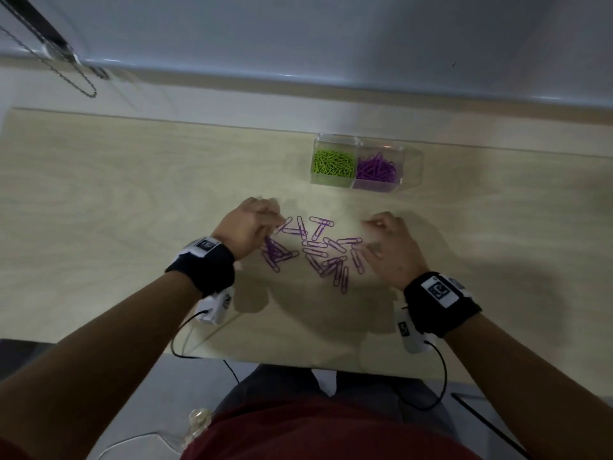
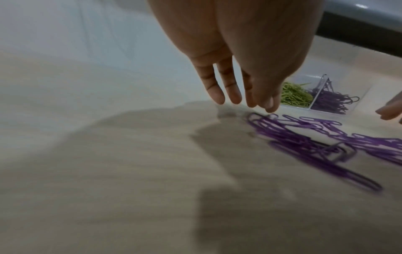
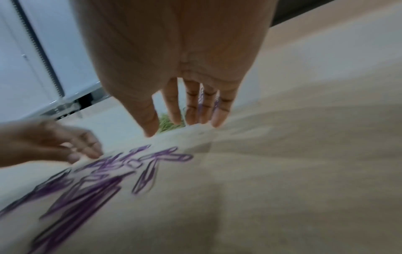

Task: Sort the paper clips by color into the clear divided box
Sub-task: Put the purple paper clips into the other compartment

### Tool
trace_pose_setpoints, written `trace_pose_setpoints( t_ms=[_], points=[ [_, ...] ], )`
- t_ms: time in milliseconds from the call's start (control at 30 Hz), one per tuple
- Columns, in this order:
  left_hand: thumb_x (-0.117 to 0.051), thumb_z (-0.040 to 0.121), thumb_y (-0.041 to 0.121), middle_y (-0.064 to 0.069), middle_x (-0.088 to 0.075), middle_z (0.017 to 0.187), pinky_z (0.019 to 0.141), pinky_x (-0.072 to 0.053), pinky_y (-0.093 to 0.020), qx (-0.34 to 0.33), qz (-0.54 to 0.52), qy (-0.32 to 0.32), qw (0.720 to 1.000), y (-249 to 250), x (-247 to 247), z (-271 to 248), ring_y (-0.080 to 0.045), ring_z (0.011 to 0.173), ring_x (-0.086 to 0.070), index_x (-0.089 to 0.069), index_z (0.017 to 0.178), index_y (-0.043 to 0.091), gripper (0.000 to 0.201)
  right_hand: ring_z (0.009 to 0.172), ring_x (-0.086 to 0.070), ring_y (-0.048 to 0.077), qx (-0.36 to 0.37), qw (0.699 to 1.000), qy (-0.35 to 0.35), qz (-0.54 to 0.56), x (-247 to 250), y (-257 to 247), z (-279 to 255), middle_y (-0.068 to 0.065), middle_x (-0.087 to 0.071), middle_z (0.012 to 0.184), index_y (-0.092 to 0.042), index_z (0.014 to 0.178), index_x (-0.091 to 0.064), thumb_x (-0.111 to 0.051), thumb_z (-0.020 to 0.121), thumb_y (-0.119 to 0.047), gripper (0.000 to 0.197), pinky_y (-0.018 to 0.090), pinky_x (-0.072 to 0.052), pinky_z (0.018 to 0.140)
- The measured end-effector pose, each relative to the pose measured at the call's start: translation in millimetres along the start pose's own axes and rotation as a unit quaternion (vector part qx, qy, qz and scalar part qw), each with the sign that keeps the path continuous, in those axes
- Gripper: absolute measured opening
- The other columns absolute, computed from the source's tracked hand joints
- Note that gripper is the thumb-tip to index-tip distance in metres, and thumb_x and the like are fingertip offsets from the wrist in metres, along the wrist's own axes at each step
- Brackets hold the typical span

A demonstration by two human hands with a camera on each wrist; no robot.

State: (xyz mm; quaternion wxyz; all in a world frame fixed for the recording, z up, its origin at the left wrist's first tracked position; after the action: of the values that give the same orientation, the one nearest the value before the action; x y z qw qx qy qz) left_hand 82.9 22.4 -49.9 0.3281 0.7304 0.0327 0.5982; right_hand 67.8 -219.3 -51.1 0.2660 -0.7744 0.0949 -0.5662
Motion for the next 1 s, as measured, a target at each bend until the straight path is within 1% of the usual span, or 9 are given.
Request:
trace_pose_setpoints(
  t_ms=[67,133,200,267,467,600,700,900,1000],
  points=[
    [-0.06,0.081,0.032,-0.009,-0.052,0.127,0.096,-0.045,-0.044,0.043,0.011,-0.057,0.997,-15,1,-18,-0.03,0.111,-0.046,-0.055,0.129,0.021,0.05,0.115,-0.036,0.025,-0.082,0.996,-0.029,-0.022,4,16,-9,0.003,-0.039,0.128,-0.017,0.138,-0.04,-0.076,0.069,-0.046,0.082,0.038,-0.041,0.099],
    [-0.076,0.069,0.037,-0.005,-0.033,0.144,0.11,-0.031,-0.039,0.073,0.043,-0.15,0.985,-27,-9,-33,-0.026,0.128,-0.029,-0.029,0.145,0.024,0.09,0.117,-0.032,0.027,-0.124,0.988,-0.077,-0.044,-6,20,-20,0.005,-0.031,0.131,-0.018,0.144,-0.025,-0.081,0.057,-0.054,0.11,0.039,-0.039,0.099],
    [-0.08,0.063,0.041,-0.003,-0.023,0.15,0.112,-0.024,-0.034,0.066,0.083,-0.19,0.976,-26,-14,-36,-0.024,0.133,-0.02,-0.014,0.149,0.022,0.11,0.116,-0.031,0.028,-0.115,0.988,-0.088,-0.055,-19,12,-25,0.006,-0.029,0.131,-0.017,0.144,-0.022,-0.082,0.049,-0.058,0.12,0.041,-0.041,0.098],
    [-0.08,0.062,0.044,-0.004,-0.024,0.15,0.112,-0.025,-0.033,0.055,0.089,-0.187,0.977,-21,-19,-27,-0.024,0.132,-0.02,-0.015,0.149,0.02,0.111,0.115,-0.032,0.028,-0.095,0.991,-0.08,-0.042,-32,-1,-23,0.006,-0.031,0.129,-0.016,0.142,-0.026,-0.081,0.049,-0.06,0.117,0.04,-0.041,0.097],
    [-0.084,0.058,0.04,-0.013,-0.04,0.132,0.102,-0.034,-0.035,-0.002,0.018,-0.184,0.983,16,-32,15,-0.03,0.117,-0.038,-0.041,0.138,0.014,0.095,0.108,-0.044,0.03,0.016,0.997,-0.065,0.031,-58,-45,9,0.014,-0.045,0.118,-0.004,0.13,-0.051,-0.062,0.071,-0.061,0.083,0.037,-0.044,0.093],
    [-0.081,0.065,0.032,-0.014,-0.053,0.113,0.09,-0.043,-0.033,-0.034,-0.043,-0.167,0.984,40,-38,31,-0.029,0.105,-0.051,-0.059,0.122,0.012,0.065,0.101,-0.05,0.035,0.047,0.998,-0.033,0.041,-55,-51,23,0.018,-0.053,0.107,-0.002,0.113,-0.064,-0.069,0.081,-0.03,0.043,0.041,-0.048,0.086],
    [-0.077,0.072,0.027,-0.012,-0.057,0.109,0.084,-0.045,-0.033,-0.037,-0.057,-0.141,0.988,49,-37,32,-0.028,0.099,-0.056,-0.064,0.112,0.011,0.045,0.098,-0.048,0.035,0.049,0.998,-0.037,0.008,-52,-51,28,0.018,-0.055,0.104,-0.001,0.103,-0.065,-0.065,0.085,-0.019,0.026,0.043,-0.046,0.082],
    [-0.064,0.082,0.014,-0.014,-0.056,0.1,0.076,-0.05,-0.042,-0.016,-0.024,-0.112,0.993,57,-46,28,-0.032,0.091,-0.057,-0.061,0.09,0.007,0.012,0.104,-0.044,0.03,0.023,0.994,-0.079,-0.066,-47,-37,29,0.012,-0.051,0.111,-0.005,0.102,-0.057,-0.07,0.08,-0.019,0.028,0.042,-0.045,0.083],
    [-0.057,0.083,0.005,-0.017,-0.056,0.102,0.076,-0.047,-0.038,0.002,0.013,-0.109,0.994,62,-52,27,-0.034,0.09,-0.055,-0.057,0.095,0.004,0.012,0.101,-0.047,0.029,0.02,0.996,-0.068,-0.057,-39,-32,27,0.012,-0.051,0.109,-0.005,0.098,-0.057,-0.066,0.084,-0.02,0.022,0.037,-0.043,0.08]
  ],
)
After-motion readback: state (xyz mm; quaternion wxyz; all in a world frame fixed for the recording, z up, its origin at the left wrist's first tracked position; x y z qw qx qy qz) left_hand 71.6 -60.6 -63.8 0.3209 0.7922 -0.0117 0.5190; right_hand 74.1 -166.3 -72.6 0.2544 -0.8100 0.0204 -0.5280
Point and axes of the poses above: each hand's wrist, its own z-axis towards the middle knuckle, its own x-axis out of the back of the hand, y = z × x, the point moved 9 cm from there along z, towards the middle knuckle
